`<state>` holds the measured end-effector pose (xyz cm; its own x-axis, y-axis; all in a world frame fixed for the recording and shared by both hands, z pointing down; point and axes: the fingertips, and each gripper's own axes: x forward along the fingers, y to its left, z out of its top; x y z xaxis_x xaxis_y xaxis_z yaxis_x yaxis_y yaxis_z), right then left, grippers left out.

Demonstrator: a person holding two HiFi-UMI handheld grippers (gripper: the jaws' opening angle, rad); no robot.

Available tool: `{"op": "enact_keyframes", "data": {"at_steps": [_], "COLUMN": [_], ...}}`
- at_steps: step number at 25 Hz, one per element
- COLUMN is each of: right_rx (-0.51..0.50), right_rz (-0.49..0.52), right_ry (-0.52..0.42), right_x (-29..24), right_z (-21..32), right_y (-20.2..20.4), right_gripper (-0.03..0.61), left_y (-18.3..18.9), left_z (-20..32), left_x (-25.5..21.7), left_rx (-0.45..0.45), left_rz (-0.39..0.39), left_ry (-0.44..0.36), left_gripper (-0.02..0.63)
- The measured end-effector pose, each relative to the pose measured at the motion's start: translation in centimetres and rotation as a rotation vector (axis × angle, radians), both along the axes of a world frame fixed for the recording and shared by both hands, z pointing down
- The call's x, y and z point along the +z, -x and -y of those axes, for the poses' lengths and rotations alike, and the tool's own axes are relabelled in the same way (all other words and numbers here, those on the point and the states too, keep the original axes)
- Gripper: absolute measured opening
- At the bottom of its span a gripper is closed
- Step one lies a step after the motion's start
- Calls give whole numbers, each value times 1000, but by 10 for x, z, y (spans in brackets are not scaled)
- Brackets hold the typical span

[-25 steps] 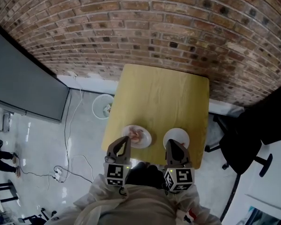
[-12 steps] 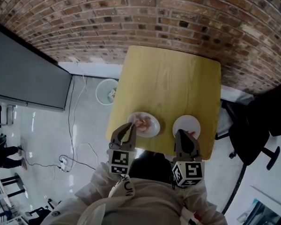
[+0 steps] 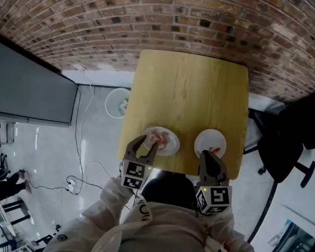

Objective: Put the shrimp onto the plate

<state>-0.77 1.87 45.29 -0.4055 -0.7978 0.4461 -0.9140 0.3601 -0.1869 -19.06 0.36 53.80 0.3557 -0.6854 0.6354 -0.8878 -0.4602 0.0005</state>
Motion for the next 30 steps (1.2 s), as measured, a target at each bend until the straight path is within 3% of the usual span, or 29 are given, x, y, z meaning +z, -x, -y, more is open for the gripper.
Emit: {"op": "enact_keyframes", "data": {"at_steps": [11,18,24,30], "right_rx": [23,34,41,55], "right_rz": [-2,0,0,-1], "right_ry": [31,51,62,70], "right_x": [12,20,26,28], "right_z": [-3,-6,-8,-10], "right_y": [-3,-3,-3,-5], "right_gripper": [23,23,23,23], "left_y": [3,4,3,-2], "left_z": [0,3,10,8], "left_x": [36,52,65,80], "left_rx": [262,413,535,692], "left_rz": [167,320,403,473], "left_ry": [85,59,47,94], "left_gripper": [228,229,229,229]}}
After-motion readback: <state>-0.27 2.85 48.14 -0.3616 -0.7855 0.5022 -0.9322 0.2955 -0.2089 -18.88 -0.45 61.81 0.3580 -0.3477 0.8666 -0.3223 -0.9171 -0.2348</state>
